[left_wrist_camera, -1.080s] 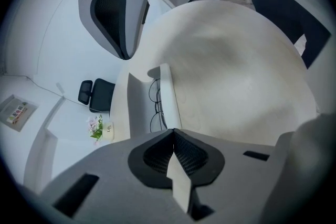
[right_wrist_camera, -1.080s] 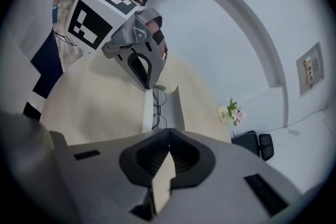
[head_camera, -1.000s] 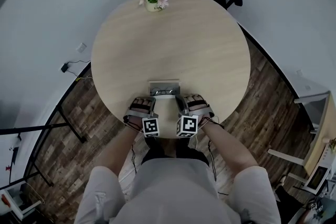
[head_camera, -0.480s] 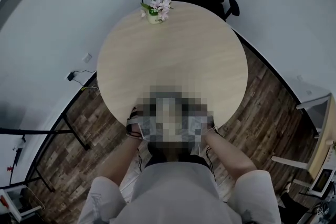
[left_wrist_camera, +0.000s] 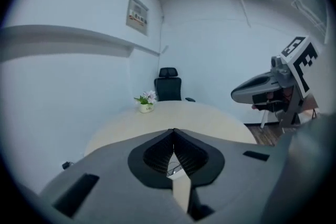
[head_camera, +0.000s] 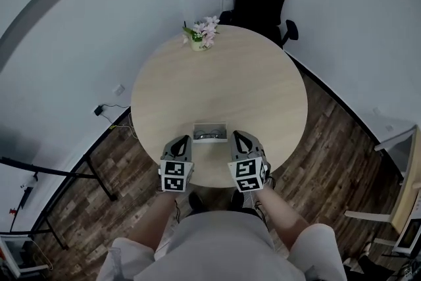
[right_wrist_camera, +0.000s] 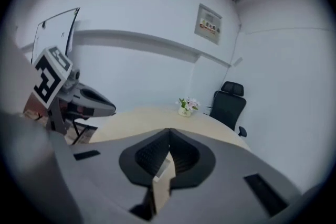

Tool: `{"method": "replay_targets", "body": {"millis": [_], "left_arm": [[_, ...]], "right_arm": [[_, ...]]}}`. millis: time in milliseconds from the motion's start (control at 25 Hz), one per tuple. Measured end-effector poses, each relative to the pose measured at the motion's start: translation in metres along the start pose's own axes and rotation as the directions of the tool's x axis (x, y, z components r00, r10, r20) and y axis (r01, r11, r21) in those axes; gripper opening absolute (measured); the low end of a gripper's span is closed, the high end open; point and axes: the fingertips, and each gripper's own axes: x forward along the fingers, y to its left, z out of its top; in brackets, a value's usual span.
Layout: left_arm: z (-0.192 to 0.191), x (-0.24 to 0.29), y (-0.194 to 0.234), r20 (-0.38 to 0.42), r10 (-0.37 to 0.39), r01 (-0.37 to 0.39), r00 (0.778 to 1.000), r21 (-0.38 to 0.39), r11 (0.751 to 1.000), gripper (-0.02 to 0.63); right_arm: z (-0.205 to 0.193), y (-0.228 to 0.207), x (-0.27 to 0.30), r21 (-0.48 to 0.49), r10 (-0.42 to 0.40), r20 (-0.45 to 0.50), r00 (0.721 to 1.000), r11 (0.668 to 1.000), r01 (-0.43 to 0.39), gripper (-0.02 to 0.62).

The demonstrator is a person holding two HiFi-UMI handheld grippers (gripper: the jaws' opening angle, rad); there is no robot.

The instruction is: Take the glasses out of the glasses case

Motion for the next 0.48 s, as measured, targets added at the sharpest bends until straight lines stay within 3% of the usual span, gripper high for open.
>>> {"method": "replay_targets", "body": {"millis": [120,240,480], "left_arm": [[0.014,-0.022,0.001,0.04,0.015,-0.011,0.999,-0.095,0.995,0.009],[0.03,-0.04,-0.005,0.08,0.017,-0.003,0.997,-0.171,0.985,0.009],[0.053,-0.074,-0.012,0.154,0.051,-0.024,0.987,-0.175,0.984,0.009]], "right_arm": [[0.02,0.002,-0.022,0.125,0.002,0.069,0.998,0.992,-0.01,0.014],[0.034,0.004,-0.04,0.189,0.009,0.125,0.992,0.981,-0.033,0.014],[0.057,0.006,-0.074,0.282,0.006,0.2,0.98,0.957,-0.064,0.014]]}}
